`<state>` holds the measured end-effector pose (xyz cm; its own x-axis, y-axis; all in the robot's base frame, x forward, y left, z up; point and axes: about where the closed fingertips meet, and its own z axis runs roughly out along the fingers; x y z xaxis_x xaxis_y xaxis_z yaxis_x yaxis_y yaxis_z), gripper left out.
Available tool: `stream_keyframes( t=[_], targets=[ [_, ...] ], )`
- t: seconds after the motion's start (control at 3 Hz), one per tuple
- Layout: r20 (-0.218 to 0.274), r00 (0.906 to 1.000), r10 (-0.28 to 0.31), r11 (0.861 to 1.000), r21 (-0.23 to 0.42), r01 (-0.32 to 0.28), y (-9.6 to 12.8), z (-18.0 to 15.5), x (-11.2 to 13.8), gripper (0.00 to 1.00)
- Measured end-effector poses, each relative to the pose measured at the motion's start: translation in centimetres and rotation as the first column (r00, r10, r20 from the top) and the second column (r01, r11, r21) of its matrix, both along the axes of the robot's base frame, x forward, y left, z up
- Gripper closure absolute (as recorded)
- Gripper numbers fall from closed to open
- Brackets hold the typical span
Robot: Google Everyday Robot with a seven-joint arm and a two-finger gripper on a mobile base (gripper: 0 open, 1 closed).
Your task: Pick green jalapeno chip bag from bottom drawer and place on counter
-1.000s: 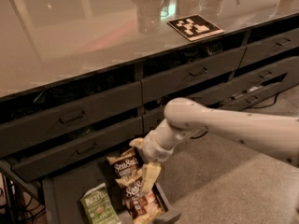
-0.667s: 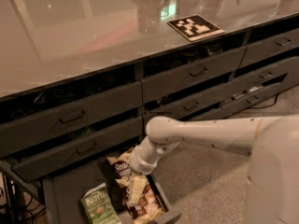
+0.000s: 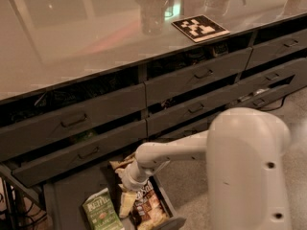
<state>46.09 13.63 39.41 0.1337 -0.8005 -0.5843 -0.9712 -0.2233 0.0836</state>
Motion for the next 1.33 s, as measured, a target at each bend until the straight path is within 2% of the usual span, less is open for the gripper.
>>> stream_keyframes(
  t=[0.33, 0.67, 1.0, 1.33],
  targets=[
    [0.021, 0.9988, -0.044, 0.999, 0.002, 0.044, 1.3, -3.7, 1.0, 0.00],
    [-0.003, 0.9986, -0.053, 0.998, 0.037, 0.053, 3.7, -6.9, 0.8, 0.00],
    [-0.068, 0.9961, -0.056, 0.996, 0.066, 0.060, 6.0, -10.3, 0.3, 0.00],
    [-0.068, 0.9961, -0.055, 0.996, 0.066, 0.060, 6.0, -10.3, 0.3, 0.00]
  ],
)
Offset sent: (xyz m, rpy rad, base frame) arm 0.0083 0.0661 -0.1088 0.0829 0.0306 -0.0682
